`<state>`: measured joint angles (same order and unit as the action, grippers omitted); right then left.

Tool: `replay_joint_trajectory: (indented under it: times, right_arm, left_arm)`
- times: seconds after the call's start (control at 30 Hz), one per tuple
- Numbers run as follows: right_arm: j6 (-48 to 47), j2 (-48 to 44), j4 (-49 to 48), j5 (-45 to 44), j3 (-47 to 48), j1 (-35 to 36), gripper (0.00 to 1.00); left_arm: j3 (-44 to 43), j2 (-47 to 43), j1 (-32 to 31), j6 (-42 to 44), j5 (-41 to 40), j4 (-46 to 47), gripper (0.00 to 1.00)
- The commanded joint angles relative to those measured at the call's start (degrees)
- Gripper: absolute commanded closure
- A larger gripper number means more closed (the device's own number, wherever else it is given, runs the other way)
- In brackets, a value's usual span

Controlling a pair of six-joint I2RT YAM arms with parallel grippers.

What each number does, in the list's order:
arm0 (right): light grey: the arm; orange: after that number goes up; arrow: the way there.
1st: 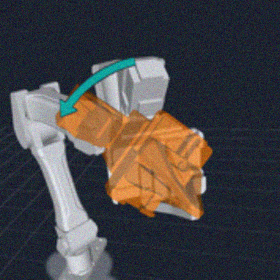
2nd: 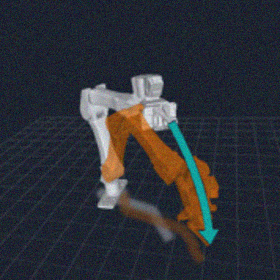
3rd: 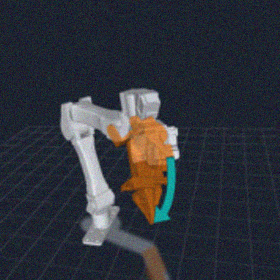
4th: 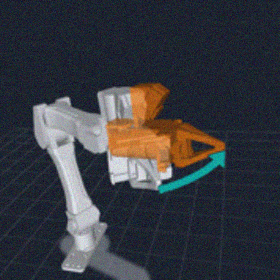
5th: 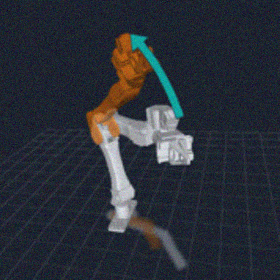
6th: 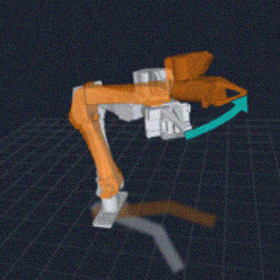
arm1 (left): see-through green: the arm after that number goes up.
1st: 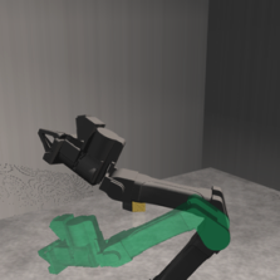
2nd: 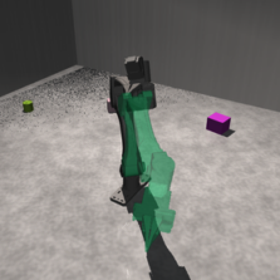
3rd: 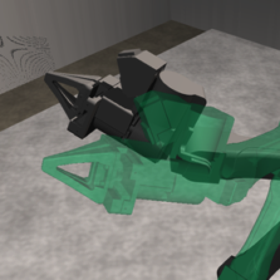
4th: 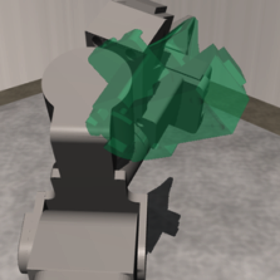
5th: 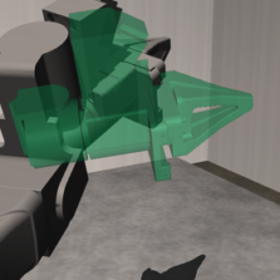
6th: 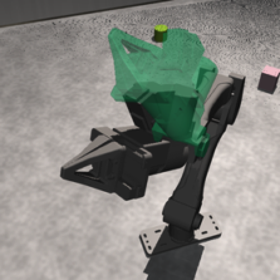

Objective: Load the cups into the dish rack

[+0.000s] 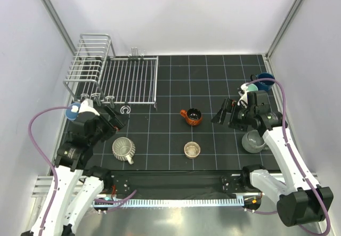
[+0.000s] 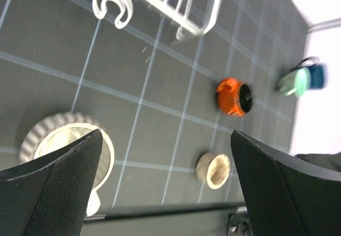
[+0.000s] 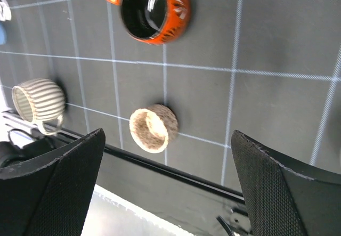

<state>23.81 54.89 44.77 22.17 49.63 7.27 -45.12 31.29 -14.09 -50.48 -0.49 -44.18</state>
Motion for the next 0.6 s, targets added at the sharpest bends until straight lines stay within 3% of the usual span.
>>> replay_joint_trajectory:
  times: [0.0, 0.07, 0.13, 0.23, 0.4, 0.57]
  right_arm:
    - [-2.5, 0.1, 3.8, -3.5, 3.5, -0.2, 0.00]
    - [-4.2, 1.6, 5.1, -0.7, 5.0, -0.2, 0.00]
    - [-4.9, 1.5, 5.3, 1.3, 5.4, -0.1, 0.00]
    - [-5.2, 0.4, 4.2, 4.4, 5.0, -0.1, 0.00]
    - [-4.7, 1.1, 4.2, 7.9, 5.4, 2.1, 0.00]
    - [-2.8, 2.0, 3.5, 6.5, 7.0, 10.5, 0.00]
  left_arm:
    - [-2.4, 4.0, 0.3, 1.4, 2.3, -5.4, 0.00]
    - [-4.2, 8.2, 0.4, 3.2, 1.9, -7.7, 0.03]
    - [-6.2, 11.7, 0.3, 5.8, 0.9, -12.3, 0.17]
    - [-9.3, 18.8, 0.2, 7.5, -2.0, -18.1, 0.26]
    - [-10.4, 25.7, -5.0, 7.9, -7.8, -21.7, 0.34]
    - [-9.3, 28.8, -10.7, 4.0, -11.5, -23.2, 0.37]
